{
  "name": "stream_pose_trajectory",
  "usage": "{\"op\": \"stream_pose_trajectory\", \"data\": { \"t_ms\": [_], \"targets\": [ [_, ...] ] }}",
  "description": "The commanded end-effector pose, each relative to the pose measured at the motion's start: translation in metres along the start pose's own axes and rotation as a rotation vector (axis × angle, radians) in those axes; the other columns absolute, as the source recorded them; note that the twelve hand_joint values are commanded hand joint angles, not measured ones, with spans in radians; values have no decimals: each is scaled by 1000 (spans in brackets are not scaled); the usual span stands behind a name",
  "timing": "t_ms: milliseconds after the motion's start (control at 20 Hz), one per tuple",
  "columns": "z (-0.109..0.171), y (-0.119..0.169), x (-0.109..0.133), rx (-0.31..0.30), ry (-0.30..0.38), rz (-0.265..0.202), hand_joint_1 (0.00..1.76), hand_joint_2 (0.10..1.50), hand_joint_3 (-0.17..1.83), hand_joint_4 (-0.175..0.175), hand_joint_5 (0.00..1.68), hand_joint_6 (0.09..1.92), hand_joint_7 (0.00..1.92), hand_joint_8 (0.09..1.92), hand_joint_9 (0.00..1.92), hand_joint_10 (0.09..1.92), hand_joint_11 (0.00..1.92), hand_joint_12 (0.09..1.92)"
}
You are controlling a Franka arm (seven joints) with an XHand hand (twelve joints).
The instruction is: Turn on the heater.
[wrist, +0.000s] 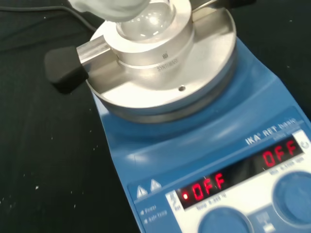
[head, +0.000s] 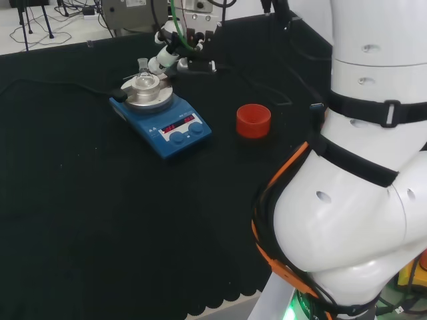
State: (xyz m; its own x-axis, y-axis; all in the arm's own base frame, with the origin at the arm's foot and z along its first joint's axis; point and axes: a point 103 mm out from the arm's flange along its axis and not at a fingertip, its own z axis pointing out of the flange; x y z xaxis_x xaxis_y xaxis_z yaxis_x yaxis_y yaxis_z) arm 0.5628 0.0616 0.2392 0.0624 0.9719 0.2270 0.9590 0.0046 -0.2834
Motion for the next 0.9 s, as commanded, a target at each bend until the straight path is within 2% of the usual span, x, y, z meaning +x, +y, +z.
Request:
{"op": "stream_pose_trajectory", "data": {
  "t_ms": [50,250,350,500,900],
  "targets": [
    [-6,-46,-14,59,-16,14,850,961,-175,-31,254,87,530,728,599,708,159,1394],
    [2,-70,-19,131,-39,32,936,1003,-175,-47,283,87,796,754,931,646,478,1304],
    [6,-81,-22,167,-54,42,996,1028,-175,-60,289,87,971,837,1112,674,739,1207],
    [13,-96,-24,207,-74,52,1054,1047,-175,-75,289,87,1119,981,1297,759,1062,1055],
    [39,-131,-24,295,-129,68,1101,1070,-175,-74,255,87,1284,1092,1483,850,1377,935]
  ]
}}
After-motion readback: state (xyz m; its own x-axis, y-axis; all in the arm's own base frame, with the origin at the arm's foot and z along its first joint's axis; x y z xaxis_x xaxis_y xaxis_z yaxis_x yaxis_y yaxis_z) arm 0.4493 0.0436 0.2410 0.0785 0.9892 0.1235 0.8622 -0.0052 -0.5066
